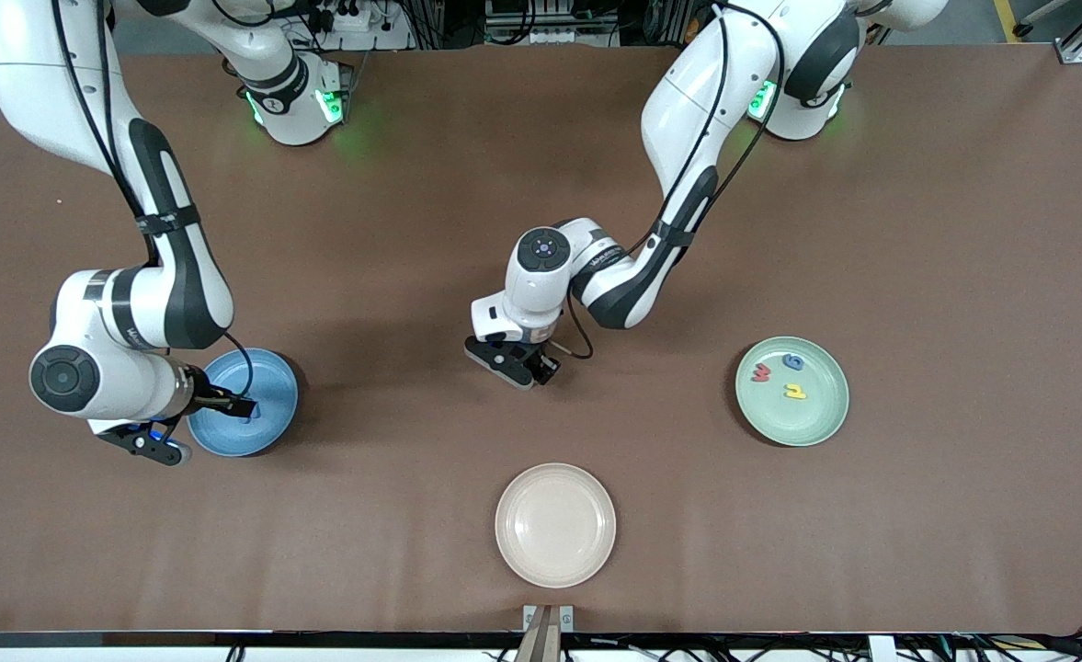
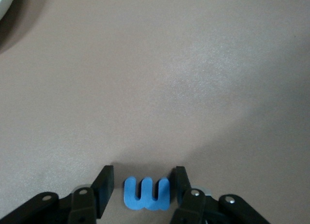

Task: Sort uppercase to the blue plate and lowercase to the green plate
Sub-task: 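Lower the left gripper onto the blue lowercase m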

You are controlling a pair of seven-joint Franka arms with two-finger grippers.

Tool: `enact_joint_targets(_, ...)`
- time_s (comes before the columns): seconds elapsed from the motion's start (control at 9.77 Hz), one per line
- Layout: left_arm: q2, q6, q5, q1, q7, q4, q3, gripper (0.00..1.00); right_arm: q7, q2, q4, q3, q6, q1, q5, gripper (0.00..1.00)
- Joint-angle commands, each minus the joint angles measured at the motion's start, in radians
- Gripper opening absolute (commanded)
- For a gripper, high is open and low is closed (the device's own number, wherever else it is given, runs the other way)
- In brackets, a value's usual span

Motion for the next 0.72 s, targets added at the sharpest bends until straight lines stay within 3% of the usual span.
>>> enact_joint_targets(0.0, 0.017, -0.002, 0.003, -0.001, -0.023, 0.013, -0.007, 0.57, 0.01, -0.019, -0.022, 0.01, -0.001, -0.001, -0.01, 1.0)
enact_joint_targets(0.61, 0.014, -0.007, -0.007, -0.001, -0.024, 0.004, -0.012, 0.54, 0.051, -0.018, -0.026, 0.015, -0.003, 0.02, 0.001, 1.0)
